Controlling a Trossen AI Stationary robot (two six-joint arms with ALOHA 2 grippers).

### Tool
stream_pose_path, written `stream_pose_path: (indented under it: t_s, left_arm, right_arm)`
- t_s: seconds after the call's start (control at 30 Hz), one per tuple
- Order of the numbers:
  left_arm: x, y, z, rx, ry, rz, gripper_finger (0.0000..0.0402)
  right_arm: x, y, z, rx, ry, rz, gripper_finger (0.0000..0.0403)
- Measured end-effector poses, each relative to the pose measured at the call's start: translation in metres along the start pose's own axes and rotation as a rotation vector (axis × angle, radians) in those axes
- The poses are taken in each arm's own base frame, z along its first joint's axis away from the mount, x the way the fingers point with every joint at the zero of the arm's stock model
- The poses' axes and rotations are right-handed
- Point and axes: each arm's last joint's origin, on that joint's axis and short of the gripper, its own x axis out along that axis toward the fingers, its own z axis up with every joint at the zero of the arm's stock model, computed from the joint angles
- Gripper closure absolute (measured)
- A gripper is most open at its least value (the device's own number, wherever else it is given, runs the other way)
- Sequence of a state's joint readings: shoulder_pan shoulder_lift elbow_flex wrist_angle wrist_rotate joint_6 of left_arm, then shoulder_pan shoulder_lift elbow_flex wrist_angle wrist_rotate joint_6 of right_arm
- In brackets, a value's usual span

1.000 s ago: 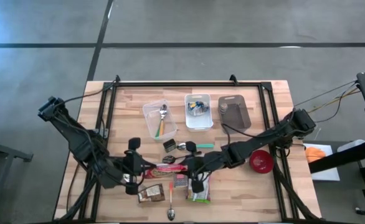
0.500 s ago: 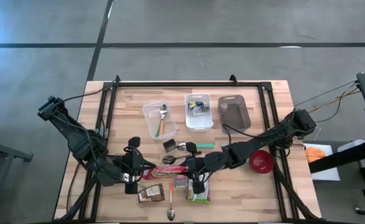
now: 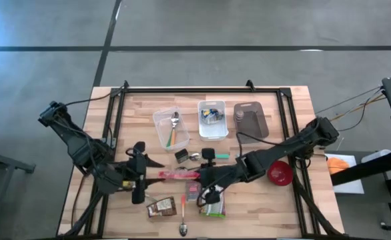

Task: Pick & Place Food Item
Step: Put the red noodle pack into the white bin

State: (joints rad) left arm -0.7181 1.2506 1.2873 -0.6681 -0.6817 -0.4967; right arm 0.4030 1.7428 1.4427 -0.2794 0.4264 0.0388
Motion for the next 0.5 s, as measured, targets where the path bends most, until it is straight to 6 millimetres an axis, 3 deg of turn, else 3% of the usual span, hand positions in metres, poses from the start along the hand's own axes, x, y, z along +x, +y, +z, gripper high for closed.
stream_pose_path:
  t_s: [0.3, 0.5]
  left_arm:
    - [-0.023, 0.02, 0.002, -0.077, 0.01, 0.006, 0.0189]
    - [-0.026, 0.023, 0.003, -0.053, 0.003, 0.005, 0.0189]
  right_arm:
    - [-0.019, -0.052, 0.016, 0.021, 0.287, -0.173, 0.0386]
    - [-0.027, -0.096, 0.016, 0.067, 0.431, -0.264, 0.0384]
